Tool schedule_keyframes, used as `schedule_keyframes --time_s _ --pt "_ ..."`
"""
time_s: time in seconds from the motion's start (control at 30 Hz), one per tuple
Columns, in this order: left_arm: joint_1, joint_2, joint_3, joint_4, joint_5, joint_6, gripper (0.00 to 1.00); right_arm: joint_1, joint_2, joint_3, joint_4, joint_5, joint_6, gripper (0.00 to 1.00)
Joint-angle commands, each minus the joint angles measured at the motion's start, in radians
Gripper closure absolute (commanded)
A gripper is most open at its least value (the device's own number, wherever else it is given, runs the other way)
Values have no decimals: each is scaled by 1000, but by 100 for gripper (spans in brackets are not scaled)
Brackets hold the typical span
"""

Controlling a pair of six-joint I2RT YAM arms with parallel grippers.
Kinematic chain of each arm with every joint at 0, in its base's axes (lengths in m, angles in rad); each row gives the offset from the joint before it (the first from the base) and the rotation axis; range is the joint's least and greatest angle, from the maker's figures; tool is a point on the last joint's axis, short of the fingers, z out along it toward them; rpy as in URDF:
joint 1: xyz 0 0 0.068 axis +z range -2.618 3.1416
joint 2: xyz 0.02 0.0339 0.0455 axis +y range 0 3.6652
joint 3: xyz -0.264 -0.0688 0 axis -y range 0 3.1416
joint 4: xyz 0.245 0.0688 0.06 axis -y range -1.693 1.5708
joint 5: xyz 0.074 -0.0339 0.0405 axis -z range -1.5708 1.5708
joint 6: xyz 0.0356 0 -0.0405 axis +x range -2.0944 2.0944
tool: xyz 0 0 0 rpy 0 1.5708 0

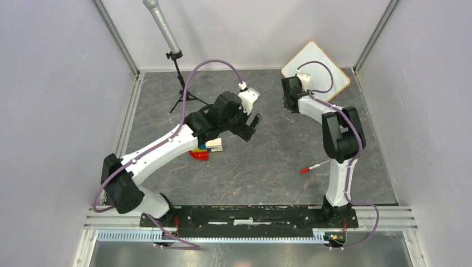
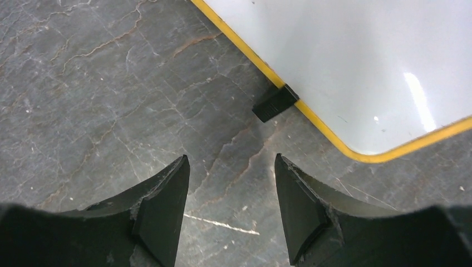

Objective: Write a sentence on the whiteboard
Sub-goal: Move the whiteboard stand to the center of the board.

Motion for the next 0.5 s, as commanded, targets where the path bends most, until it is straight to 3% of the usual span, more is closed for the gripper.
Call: schedule_keyframes --time_s 0.0,0.47 --pt "5 -20 8 24 -3 -39 0 -7 51 86 -7 40 30 37" --pt "6 9 28 5 30 -36 0 -64 136 144 -14 77 31 41"
